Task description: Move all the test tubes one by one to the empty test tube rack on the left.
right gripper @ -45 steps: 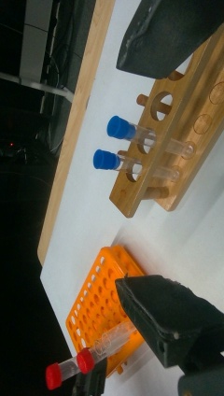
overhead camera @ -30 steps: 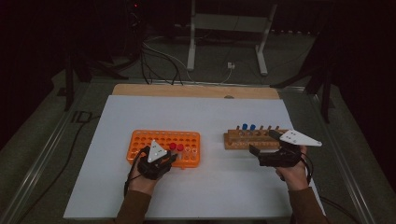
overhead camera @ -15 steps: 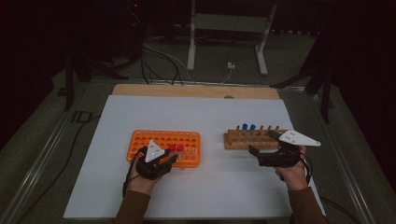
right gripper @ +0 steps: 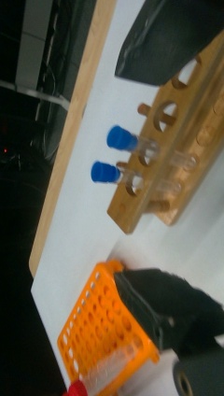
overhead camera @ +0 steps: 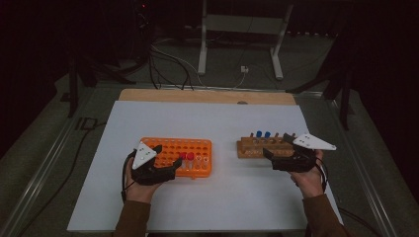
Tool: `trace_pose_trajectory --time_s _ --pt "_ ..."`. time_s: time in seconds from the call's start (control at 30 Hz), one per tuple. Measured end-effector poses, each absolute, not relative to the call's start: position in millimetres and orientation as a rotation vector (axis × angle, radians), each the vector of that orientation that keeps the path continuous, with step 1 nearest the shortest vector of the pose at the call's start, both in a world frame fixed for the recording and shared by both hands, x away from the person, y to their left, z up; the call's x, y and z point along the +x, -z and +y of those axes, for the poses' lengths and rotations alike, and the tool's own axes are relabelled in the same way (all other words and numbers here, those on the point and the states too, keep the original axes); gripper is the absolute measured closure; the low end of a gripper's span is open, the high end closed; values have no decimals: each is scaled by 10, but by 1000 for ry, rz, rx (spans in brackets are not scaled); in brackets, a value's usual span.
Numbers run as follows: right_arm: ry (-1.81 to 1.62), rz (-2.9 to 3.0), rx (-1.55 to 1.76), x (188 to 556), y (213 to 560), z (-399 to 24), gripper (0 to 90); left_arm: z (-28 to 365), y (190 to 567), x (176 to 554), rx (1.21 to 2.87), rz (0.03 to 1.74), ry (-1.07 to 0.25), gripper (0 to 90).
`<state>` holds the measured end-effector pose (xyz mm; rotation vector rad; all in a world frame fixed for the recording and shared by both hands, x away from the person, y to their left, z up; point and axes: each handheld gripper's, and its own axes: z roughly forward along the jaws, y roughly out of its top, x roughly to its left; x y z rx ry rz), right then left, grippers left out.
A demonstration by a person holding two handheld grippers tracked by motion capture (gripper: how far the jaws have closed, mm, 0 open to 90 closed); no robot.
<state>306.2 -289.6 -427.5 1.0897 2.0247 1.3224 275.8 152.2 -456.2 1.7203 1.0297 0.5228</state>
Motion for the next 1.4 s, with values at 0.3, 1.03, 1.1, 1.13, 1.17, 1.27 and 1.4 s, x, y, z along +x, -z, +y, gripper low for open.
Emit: trace_pose_trajectory --time_s 0.3,1.03,1.1,1.13,1.17,1.27,1.4 --pt "-1273 2001 1136 3289 4346 -2878 322 1617 4525 2778 1657 1086 -551 5" --pt "-1179 2053 1179 3526 4628 -2781 726 1691 4544 2787 1624 1102 -573 6" --pt "-1177 2046 1180 3520 4638 -2775 730 1699 4546 2785 1619 1105 -575 6" --pt "-1173 2044 1179 3516 4638 -2773 735 1704 4548 2785 1618 1105 -576 6" --pt "-1174 2044 1178 3511 4638 -2771 742 1707 4550 2785 1614 1108 -572 6" --pt "-1186 2034 1177 3498 4641 -2771 763 1707 4555 2786 1612 1110 -568 6" --pt "-1209 2017 1170 3470 4616 -2781 767 1695 4565 2788 1615 1106 -561 6"
